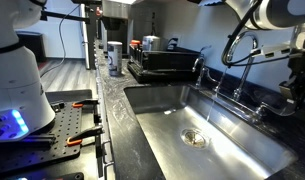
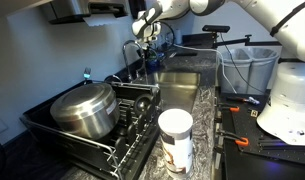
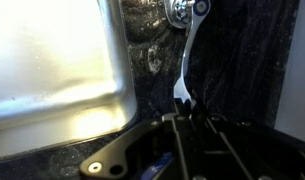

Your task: Push the faucet handle on the right forwards then backwards.

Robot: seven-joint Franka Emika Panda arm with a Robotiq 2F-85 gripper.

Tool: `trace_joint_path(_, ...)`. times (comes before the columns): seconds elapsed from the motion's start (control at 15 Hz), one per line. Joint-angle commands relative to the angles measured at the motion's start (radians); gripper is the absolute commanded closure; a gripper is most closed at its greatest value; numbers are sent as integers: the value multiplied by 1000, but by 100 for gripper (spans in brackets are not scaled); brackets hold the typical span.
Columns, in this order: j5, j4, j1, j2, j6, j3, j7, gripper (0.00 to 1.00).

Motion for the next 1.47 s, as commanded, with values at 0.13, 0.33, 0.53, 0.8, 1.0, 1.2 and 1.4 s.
trace_joint_path(0.13, -45, -156, 34, -132, -81, -15, -22, 97)
trace_joint_path(0.33, -53, -154, 35, -131, -81, -13, -6, 97)
trace_joint_path(0.53, -56, -146, 33, -124, -80, -14, 3, 97)
trace_joint_path(0.8, -56, -142, 31, -123, -80, -11, 8, 97)
trace_joint_path(1.0, -56, -141, 31, -122, -81, -11, 9, 97)
trace_joint_path(1.2, -57, -138, 31, -120, -80, -12, 10, 97)
trace_joint_path(1.4, -58, -135, 31, -118, -78, -13, 12, 97)
